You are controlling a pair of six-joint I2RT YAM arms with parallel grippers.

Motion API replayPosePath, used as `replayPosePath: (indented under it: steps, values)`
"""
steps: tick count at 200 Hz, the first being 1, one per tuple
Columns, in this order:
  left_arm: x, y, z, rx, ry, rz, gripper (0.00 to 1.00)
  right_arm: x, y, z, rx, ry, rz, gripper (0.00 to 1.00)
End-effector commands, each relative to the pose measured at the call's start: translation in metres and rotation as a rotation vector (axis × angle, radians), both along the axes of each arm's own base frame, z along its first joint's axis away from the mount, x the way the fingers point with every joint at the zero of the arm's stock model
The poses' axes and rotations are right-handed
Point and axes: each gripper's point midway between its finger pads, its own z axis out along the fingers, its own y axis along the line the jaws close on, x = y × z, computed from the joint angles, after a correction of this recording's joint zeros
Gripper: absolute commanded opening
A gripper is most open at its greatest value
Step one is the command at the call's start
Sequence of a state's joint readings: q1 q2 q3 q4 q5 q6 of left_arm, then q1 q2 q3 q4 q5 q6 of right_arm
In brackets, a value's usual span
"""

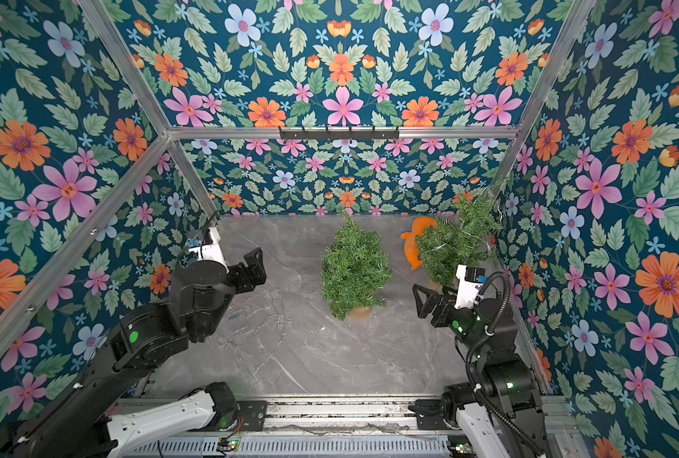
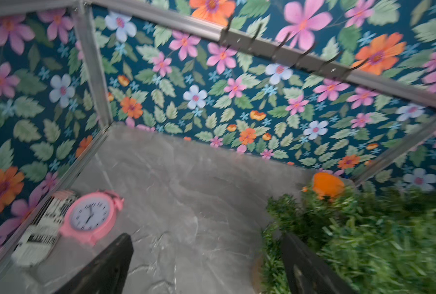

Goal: Wrap string light around the christmas tree
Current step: Pick up the light string from the center of the board.

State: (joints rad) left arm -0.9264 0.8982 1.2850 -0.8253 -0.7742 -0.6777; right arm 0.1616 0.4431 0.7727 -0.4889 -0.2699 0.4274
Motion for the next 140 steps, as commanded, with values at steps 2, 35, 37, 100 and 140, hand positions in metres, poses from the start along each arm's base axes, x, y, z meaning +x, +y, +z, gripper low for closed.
replayPosePath:
  steps: [2, 35, 37, 100, 140]
  values:
    - [-0.010, 0.027, -0.044, -0.045, 0.092, 0.159, 0.94, -0.001, 0.000, 0.000, 0.022, -0.021, -0.002, 1.00]
    - [0.000, 0.030, -0.106, -0.084, 0.249, 0.215, 0.96, 0.001, 0.002, -0.016, 0.047, -0.019, 0.002, 1.00]
    - [0.001, 0.030, -0.110, -0.091, 0.262, 0.215, 0.96, 0.001, 0.002, -0.017, 0.048, -0.018, 0.002, 1.00]
    - [0.032, 0.091, -0.245, -0.282, 0.597, 0.375, 0.99, 0.013, 0.008, -0.064, 0.040, 0.016, 0.026, 1.00]
    - [0.039, 0.117, -0.294, -0.239, 0.705, 0.436, 0.99, 0.018, 0.011, -0.084, 0.050, 0.028, 0.032, 0.99]
